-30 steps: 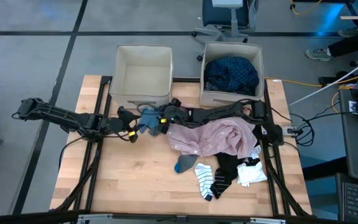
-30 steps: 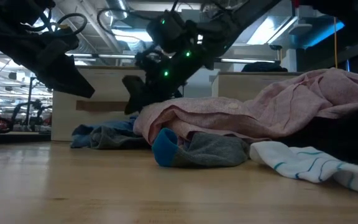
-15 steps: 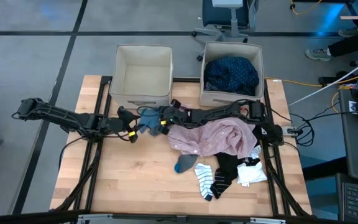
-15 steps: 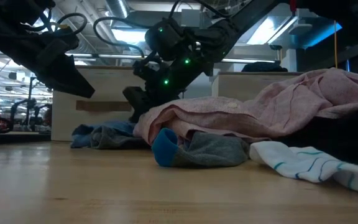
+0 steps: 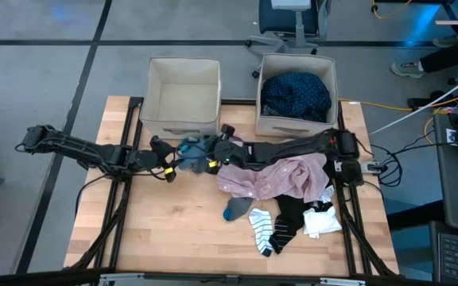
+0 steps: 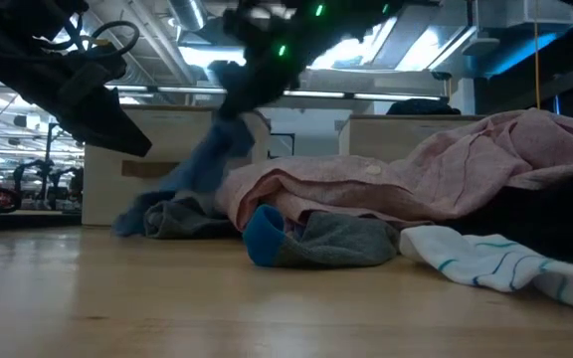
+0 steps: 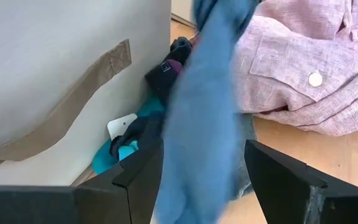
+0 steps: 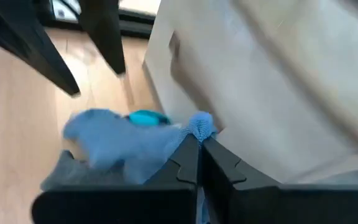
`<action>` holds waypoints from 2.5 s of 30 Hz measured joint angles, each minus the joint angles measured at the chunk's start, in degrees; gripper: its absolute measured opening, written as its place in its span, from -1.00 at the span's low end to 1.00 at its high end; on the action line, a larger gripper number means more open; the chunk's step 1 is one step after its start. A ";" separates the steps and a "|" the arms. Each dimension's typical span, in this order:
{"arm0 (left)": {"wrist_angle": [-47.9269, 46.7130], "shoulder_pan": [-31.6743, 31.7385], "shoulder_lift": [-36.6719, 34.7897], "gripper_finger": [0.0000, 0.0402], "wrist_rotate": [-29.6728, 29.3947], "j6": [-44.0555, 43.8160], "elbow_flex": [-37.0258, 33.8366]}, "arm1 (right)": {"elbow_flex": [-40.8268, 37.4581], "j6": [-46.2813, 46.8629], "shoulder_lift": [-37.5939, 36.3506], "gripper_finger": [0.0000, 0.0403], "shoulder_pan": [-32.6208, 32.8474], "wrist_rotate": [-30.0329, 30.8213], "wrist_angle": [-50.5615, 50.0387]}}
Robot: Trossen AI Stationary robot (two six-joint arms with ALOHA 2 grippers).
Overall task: Sort clothes
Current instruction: Put the top blue sock into the right laundry organizer, then put the light blue sock into the right laundry organizer
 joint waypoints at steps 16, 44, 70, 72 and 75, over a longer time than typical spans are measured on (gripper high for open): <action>-0.08 -0.04 0.00 0.08 0.00 -0.02 0.00 | 0.00 -12.75 -20.59 -0.93 2.11 17.25 -10.91; -0.01 -0.04 0.00 0.08 0.00 -0.06 0.00 | -1.59 7.44 -33.22 -0.92 -28.62 6.12 -38.35; -2.93 -0.06 0.00 0.08 0.03 -0.32 0.02 | 15.00 15.66 -27.32 0.00 -25.53 -2.04 -55.42; -4.20 0.00 0.00 0.08 -0.03 -0.58 0.02 | 16.21 15.63 -27.38 0.04 -21.74 -3.02 -54.80; -4.92 0.63 0.00 0.08 -1.89 -2.86 0.02 | 16.15 15.61 -27.13 0.07 -15.72 -3.32 -53.96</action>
